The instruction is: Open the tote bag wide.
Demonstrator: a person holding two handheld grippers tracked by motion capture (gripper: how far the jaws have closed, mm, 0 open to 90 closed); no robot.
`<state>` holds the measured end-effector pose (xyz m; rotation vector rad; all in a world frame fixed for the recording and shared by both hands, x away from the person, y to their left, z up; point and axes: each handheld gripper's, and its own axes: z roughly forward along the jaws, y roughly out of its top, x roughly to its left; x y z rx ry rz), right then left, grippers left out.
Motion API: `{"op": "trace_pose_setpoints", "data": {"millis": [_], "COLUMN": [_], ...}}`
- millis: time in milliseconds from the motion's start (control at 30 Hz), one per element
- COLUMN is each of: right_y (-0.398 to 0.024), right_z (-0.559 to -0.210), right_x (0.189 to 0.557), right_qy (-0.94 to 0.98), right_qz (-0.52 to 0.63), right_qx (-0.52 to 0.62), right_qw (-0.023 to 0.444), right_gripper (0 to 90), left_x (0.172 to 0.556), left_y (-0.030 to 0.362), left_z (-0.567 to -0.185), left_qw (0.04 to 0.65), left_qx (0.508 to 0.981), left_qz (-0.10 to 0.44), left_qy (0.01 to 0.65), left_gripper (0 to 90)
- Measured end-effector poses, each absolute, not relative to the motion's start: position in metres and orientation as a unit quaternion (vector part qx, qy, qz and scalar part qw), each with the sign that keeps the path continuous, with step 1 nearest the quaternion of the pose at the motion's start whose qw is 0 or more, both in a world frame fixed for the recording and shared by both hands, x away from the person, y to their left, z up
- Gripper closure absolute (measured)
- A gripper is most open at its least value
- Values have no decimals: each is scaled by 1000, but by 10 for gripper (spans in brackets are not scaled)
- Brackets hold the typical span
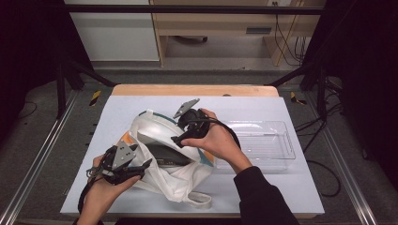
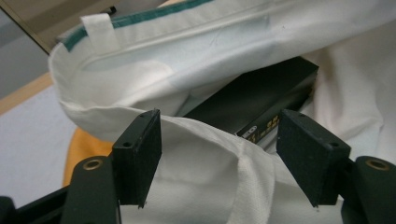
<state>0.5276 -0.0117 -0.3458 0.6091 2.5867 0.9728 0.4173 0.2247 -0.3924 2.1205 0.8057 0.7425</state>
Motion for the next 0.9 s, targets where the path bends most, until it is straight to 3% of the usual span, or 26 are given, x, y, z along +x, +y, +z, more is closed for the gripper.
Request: {"op": "trace_pose_setpoints", "data": {"millis": [167,500,700,800,900], "right_y": [1,17,19,17,14], "right_z": [-361,-374,-385,-385,-385], "right_x": [532,516,510,510,511], "right_qy": [919,936,946,943,944], "right_qz": [300,264,235,244,243], "right_qx": [211,176,151,152,148], "right_qw": [142,153,166,170,166], "right_gripper": [161,186,316,438,506], "left_x": [417,418,418,418,418], "left_y": [221,220,219,219,220], "left_z": [-399,-408,-409,-410,-411], "left_qw": [366,357,359,361,361], "left_qx": [832,840,841,840,842], "left_qz": [277,268,268,267,256], "left_qy": [313,308,303,304,308], "left_gripper": [332,472,580,633,687]}}
